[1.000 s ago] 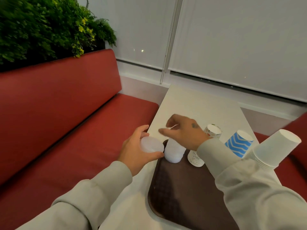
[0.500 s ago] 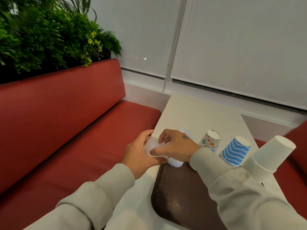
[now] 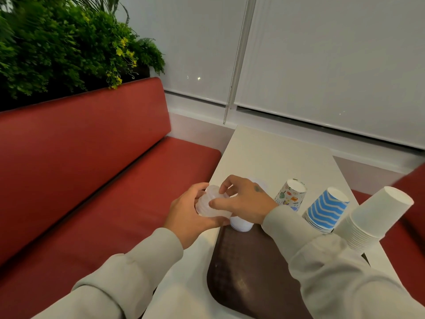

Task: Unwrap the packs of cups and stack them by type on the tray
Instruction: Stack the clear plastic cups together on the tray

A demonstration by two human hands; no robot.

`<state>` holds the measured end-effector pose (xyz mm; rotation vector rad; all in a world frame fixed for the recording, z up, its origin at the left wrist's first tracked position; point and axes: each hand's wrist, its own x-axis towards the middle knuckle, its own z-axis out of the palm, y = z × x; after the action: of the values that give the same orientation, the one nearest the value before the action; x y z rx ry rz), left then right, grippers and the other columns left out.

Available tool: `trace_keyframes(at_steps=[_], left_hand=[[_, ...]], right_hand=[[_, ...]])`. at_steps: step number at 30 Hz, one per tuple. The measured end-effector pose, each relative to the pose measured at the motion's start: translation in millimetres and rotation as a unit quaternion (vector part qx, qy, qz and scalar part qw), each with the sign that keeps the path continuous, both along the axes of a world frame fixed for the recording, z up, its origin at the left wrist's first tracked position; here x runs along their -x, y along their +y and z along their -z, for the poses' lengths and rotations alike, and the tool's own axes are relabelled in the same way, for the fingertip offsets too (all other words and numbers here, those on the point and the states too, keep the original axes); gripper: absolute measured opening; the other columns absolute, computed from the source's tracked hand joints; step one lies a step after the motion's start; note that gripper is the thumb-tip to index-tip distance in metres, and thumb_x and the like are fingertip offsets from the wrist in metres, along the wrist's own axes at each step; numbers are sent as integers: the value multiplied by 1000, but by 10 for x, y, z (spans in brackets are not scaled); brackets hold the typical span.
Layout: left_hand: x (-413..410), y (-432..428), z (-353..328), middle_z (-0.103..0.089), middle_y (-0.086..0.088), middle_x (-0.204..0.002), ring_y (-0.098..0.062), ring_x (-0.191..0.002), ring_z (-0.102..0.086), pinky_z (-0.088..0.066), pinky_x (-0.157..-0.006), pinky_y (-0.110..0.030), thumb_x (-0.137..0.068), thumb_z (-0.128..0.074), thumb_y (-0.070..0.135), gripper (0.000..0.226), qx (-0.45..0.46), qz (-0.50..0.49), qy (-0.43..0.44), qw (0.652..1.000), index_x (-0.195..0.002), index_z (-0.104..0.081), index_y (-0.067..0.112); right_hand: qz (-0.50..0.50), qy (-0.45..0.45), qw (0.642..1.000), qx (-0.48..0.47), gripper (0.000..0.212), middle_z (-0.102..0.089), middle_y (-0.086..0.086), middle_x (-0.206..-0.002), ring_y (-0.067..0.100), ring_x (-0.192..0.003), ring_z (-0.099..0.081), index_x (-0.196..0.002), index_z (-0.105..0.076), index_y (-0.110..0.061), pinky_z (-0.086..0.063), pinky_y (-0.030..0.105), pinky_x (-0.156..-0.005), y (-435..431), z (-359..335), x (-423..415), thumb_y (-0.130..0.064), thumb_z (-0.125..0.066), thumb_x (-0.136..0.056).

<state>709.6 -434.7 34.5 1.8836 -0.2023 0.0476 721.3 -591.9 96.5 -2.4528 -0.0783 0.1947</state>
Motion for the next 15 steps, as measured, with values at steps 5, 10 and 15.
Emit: trace_keyframes(at_steps=[5,10,15], left_hand=[[-60,37,112,-58,21,-115,-5,-103,-56,-44,-75,-12,-58,-92,44,77,-34,-27,-11,999,-124,-53,39],[-122,44,200,-56,19,-118,-8,-107,-55,-45,-81,-15,-55,-94,44,92,-28,-38,6,999,-135,-49,33],[-156,35,265,-54,19,-117,-7,-107,-53,-42,-75,-8,-57,-93,42,93,-34,-38,13,999,-137,-47,31]], right_hand=[[41,-23,999,-24,41,-62,-12,-109,14,-100,-64,-95,-60,-36,-53,36,-88,-156,-54,-110,-58,-77,-65],[117,-105,987,-32,41,-58,-8,-116,16,-102,-59,-103,-59,-31,-44,28,-69,-403,-195,-259,-53,-77,-73],[157,-79,983,50,49,-52,1,-119,22,-99,-53,-116,-55,-22,-41,29,-67,-555,-134,-415,-45,-75,-78]])
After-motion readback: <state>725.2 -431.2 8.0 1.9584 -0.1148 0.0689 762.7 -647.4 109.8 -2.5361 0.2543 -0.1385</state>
